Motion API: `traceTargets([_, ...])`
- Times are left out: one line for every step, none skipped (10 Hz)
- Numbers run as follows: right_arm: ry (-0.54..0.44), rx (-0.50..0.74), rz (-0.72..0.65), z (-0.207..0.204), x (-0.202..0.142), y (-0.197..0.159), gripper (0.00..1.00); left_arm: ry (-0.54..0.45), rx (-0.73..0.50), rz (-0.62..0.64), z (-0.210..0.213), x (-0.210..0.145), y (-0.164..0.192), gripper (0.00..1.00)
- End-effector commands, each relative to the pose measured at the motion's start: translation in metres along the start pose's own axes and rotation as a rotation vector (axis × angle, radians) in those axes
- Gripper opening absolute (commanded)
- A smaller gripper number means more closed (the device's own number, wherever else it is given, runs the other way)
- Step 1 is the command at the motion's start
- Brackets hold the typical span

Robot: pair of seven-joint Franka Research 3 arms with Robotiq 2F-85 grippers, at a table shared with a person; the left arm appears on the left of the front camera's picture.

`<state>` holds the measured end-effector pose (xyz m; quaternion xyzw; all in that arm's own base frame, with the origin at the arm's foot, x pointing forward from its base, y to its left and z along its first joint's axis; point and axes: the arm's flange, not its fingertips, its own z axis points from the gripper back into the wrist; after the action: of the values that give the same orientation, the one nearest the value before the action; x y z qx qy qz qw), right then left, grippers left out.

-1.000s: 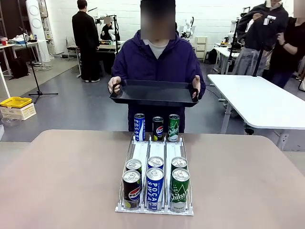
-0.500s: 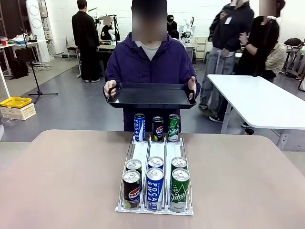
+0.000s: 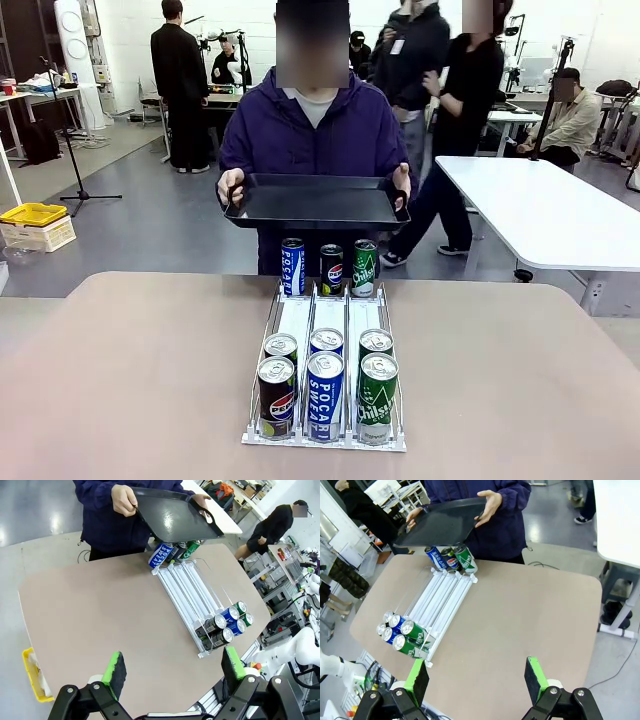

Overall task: Retrieve and hand over the desired beverage to the person.
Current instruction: Pick up a can of the same type that the person held from the Automatic Can Dispenser.

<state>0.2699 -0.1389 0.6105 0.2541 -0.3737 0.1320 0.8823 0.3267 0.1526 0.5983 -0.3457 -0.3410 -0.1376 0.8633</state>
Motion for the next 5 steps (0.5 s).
traceTargets([-0.005,0.019,0.011,-0.0015,0.0007,-0.0019,1.0,-0.011,-0.016,-0.023,0.0003,0.0008,0.0013,1.0])
traceTargets([-0.005,0.019,0.011,-0.0015,0.0007,-0.0019,1.0,-0.011,-0.016,-0.023,0.0003,0.0008,0.0013,1.0])
traceTargets([-0.005,0.019,0.011,-0.0015,0.0007,-0.0019,1.0,-0.011,-0.016,-0.023,0.0003,0.0008,0.0013,1.0])
traceTargets([-0.005,0.019,0.011,-0.0015,0.0007,-0.0019,1.0,-0.011,-0.016,-0.023,0.0003,0.0008,0.0013,1.0])
traceTargets([-0.005,0.019,0.011,-0.0015,0.0007,-0.0019,1.0,-0.011,-0.016,-0.023,0.0003,0.0008,0.0013,1.0])
